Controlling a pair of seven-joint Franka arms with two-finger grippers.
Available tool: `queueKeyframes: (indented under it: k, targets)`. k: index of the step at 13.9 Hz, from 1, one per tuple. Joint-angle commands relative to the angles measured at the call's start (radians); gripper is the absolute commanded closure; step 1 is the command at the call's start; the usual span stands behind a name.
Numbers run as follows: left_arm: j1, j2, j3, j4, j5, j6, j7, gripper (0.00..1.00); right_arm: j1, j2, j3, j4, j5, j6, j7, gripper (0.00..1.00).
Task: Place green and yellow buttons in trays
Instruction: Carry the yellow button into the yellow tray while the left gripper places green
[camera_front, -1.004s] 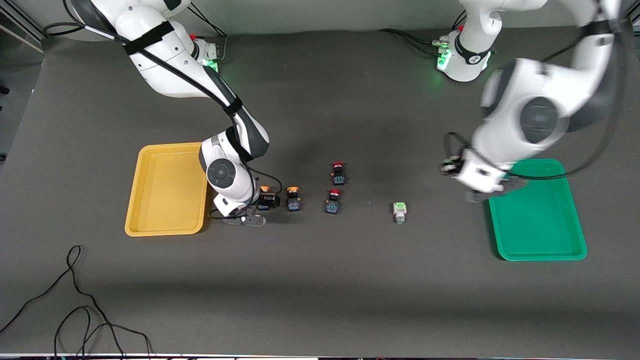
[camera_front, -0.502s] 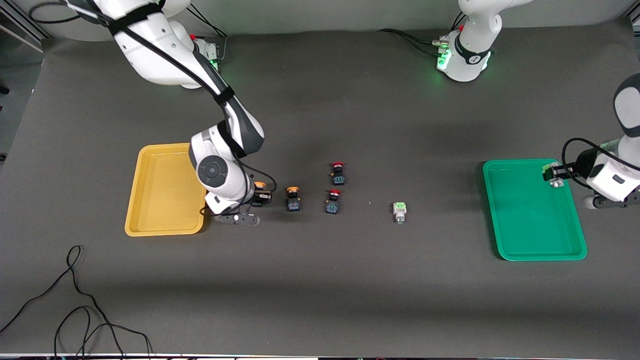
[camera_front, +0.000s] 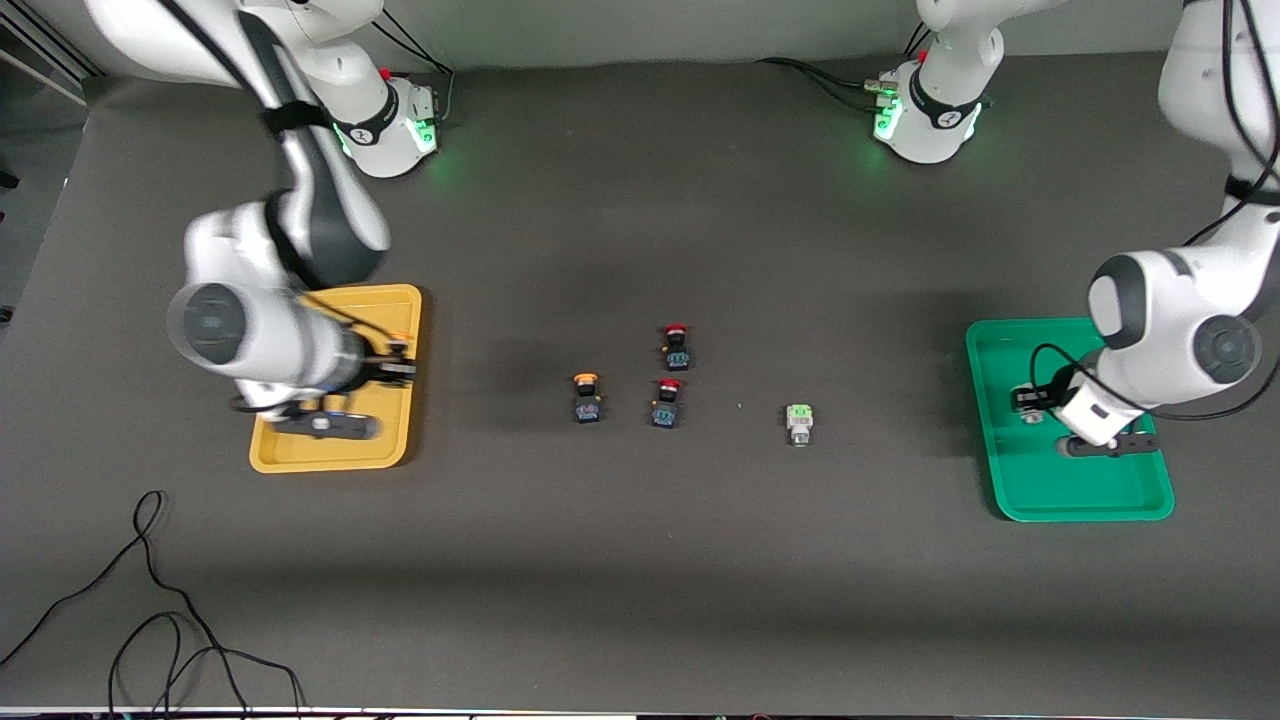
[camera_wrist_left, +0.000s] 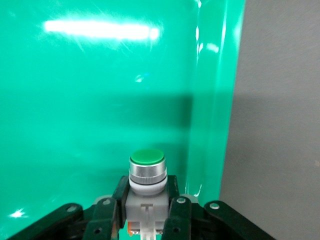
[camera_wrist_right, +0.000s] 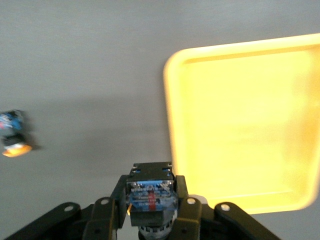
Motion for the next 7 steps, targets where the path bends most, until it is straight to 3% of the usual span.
queueKeyframes:
  k: [1, 2, 4, 7]
  targets:
    - [0.001, -0.031, 0.002, 0.009, 0.02, -0.021, -0.01, 0.28, 0.004, -0.005, -0.095, -0.079, 0.011, 0.01, -0.183, 1.0]
    - [0.0, -0.039, 0.007, 0.014, 0.023, -0.026, -0.007, 0.0, 0.004, -0.007, -0.112, -0.114, 0.011, 0.045, -0.207, 1.0]
    - [0.001, -0.07, 0.008, 0.072, 0.029, -0.114, -0.005, 0.0, 0.004, -0.007, -0.131, -0.198, 0.011, 0.148, -0.247, 1.0]
    - [-0.005, -0.093, 0.005, 0.324, 0.029, -0.464, 0.009, 0.0, -0.005, 0.045, -0.132, -0.29, 0.01, 0.337, -0.305, 1.0]
